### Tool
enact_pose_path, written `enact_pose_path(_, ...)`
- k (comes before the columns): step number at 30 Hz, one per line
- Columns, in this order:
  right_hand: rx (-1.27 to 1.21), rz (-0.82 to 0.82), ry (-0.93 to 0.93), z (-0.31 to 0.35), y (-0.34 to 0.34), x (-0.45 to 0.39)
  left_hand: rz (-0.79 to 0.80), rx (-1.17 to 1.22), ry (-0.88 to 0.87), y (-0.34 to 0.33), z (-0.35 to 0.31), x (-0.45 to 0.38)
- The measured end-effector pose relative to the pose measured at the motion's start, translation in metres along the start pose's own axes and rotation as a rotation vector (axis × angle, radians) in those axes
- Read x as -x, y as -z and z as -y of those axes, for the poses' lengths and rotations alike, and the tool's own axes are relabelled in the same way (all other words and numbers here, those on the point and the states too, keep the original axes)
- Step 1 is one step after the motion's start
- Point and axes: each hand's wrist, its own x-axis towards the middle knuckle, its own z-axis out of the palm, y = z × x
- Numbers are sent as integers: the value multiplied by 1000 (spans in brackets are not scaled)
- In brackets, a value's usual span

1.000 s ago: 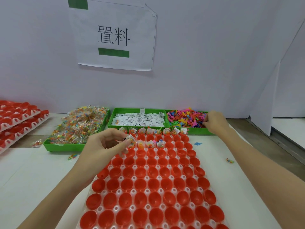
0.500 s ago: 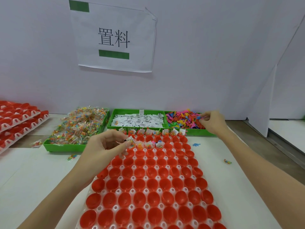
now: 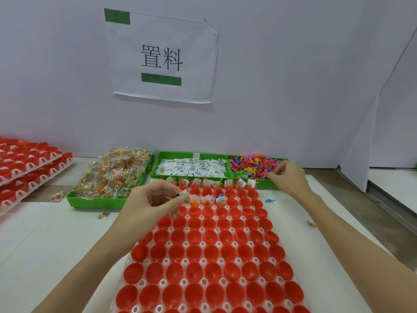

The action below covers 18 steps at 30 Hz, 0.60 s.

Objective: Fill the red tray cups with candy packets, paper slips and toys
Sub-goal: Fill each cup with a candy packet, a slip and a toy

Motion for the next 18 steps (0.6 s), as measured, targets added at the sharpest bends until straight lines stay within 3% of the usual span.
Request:
enact_pose_path(8, 307, 118, 111, 15, -6, -18, -3, -4, 9, 1, -1, -1)
enact_pose_path(18, 170, 223, 122, 12, -1, -28, -16, -6, 10, 2, -1, -1)
